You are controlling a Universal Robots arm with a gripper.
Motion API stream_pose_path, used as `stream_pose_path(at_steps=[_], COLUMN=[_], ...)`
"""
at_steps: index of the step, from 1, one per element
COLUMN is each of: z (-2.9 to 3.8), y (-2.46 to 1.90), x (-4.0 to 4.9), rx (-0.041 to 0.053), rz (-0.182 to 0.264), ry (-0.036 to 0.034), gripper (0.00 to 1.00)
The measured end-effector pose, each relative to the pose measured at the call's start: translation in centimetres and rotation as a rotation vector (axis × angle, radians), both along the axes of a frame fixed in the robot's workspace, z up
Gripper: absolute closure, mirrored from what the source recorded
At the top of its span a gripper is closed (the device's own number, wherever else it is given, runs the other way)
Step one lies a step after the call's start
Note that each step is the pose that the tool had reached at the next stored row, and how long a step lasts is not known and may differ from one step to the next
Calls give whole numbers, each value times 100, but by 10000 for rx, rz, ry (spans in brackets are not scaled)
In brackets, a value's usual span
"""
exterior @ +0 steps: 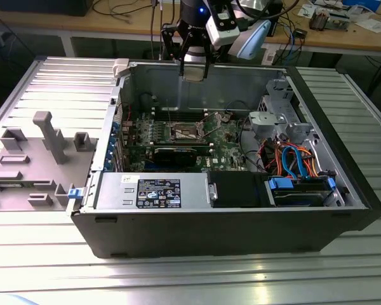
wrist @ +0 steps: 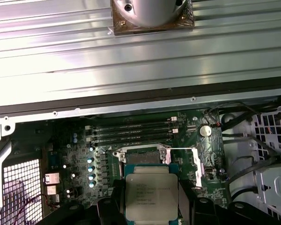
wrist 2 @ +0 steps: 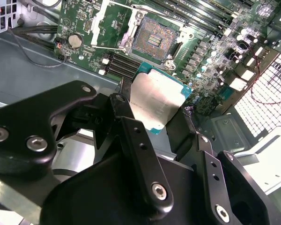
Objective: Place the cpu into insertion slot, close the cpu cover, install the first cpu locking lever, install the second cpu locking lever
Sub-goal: 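Place the cpu into insertion slot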
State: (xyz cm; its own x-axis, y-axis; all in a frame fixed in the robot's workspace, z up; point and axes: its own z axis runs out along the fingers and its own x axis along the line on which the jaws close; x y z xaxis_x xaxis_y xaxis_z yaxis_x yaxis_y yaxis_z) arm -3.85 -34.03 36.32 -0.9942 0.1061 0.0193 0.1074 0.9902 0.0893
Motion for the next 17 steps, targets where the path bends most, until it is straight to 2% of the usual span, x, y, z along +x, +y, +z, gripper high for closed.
stream_pose_path(at_steps=[17], z=[0], y=[0], x=[0], rx=[0], rz=[-93], ry=[0], gripper=[46])
